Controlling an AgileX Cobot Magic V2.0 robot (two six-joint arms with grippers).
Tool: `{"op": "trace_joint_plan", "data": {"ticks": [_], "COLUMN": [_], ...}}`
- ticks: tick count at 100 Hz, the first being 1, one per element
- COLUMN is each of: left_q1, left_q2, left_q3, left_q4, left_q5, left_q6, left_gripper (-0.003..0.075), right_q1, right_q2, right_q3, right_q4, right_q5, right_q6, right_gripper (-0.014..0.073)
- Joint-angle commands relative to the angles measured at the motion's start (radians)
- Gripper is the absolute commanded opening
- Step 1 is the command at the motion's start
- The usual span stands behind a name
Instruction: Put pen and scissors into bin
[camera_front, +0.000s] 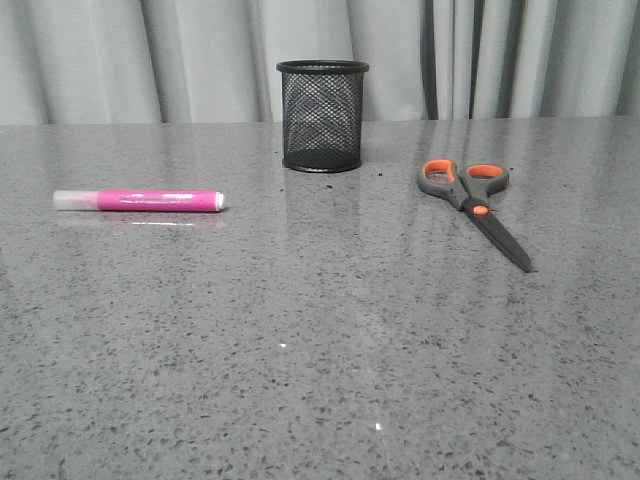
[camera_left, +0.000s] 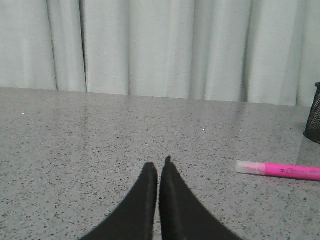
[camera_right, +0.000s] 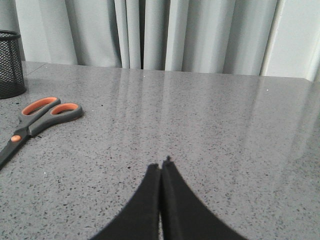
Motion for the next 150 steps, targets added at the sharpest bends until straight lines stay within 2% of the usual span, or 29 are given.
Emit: {"op": "trace_joint_plan", "data": {"ticks": [1,80,105,126,142,150], "left_q1": [-0.008,-0.008,-0.008,-0.008,-0.008,-0.008], "left_q2": [-0.034,-0.034,-0.034,-0.034,-0.034,-0.034], "left_q3": [0.046,0.046,0.046,0.046,0.044,0.042], "left_q4": [-0.009,-0.006,-0.017,-0.191,-0.404,-0.533], "left_q5": [-0.069,-0.095,-0.095,-0.085,-0.085,-0.085], "left_q6": [-0.008,-0.008,-0.008,-0.008,-0.008,-0.008], "left_gripper": [-0.0019,-0.0019,-0.0019,-0.0019,-0.0019,-0.0019], "right_q1": [-0.005,-0.005,-0.005,-0.005,-0.005,-0.005], "right_q2": [-0.021,-0.021,-0.021,-0.021,-0.021,-0.021], "right_q3": [0.014,0.014,0.014,0.014,0.014,0.014], "right_q4": [-0.010,-0.010,0.019,0.197,0.312,0.412], "right_q5": [-0.078,-0.078,-0.144,-0.148,-0.158,-0.165], "right_q6": [0.000,0.000,0.000,0.000,0.000,0.000], "right_gripper": [-0.0069,-0.0069,-0.0069,-0.0069,-0.0069,-0.0069]}}
